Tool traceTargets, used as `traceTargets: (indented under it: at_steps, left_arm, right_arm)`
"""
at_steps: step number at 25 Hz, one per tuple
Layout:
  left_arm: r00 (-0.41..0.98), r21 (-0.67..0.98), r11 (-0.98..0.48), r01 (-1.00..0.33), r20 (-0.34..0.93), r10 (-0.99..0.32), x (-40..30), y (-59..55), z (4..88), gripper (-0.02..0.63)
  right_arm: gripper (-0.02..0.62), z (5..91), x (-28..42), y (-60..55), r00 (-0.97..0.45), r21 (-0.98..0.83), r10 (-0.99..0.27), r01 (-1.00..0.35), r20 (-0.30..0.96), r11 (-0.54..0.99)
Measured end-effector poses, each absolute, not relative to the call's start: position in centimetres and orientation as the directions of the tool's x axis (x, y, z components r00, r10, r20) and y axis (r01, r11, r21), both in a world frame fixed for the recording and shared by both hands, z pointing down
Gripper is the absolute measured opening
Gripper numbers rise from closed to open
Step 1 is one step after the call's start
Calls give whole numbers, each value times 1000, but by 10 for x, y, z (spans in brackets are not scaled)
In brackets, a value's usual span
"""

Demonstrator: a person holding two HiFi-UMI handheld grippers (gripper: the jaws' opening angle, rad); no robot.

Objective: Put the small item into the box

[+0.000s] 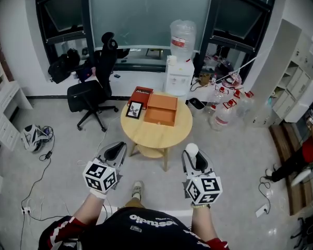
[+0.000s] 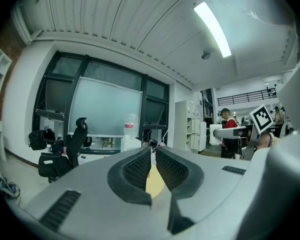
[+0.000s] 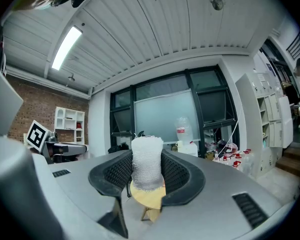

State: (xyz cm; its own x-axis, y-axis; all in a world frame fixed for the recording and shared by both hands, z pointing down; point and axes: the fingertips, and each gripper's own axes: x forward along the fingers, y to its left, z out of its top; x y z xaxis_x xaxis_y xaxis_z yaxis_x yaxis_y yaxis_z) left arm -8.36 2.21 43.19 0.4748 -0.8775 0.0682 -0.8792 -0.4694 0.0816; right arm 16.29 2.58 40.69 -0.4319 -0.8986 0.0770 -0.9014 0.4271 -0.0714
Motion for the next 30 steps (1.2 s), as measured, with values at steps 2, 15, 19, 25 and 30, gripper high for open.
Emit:
traceTargets:
  at_steps: [2,15,19,25,30]
  left_arm:
    - [467,89,-461,-883,67,-882,-86,14,433,43]
    - [446,102,-439,-893,66,-892,-95,-31,435,43]
    - [448,101,-440,-892,72,-891,-97,-46,440,43]
    - [463,90,-457,-885,80,-883,-92,-70,441,43]
    - [463,39,-461,-886,95,-881,-93,-92,440,43]
  right_arm:
    - [189,405,162,17,-438,-63,-895,-899,81,434]
    - [189,402,159,-30,-445,-46,-890,-895,100,443]
    - [189,403,158,-45,-440,-37,-892,-898,106,439]
    - [190,404,159,-68,-433,-46,-896,-901,102,431]
    - [190,409,157,-95,-433,-65,-895,-901,111,428]
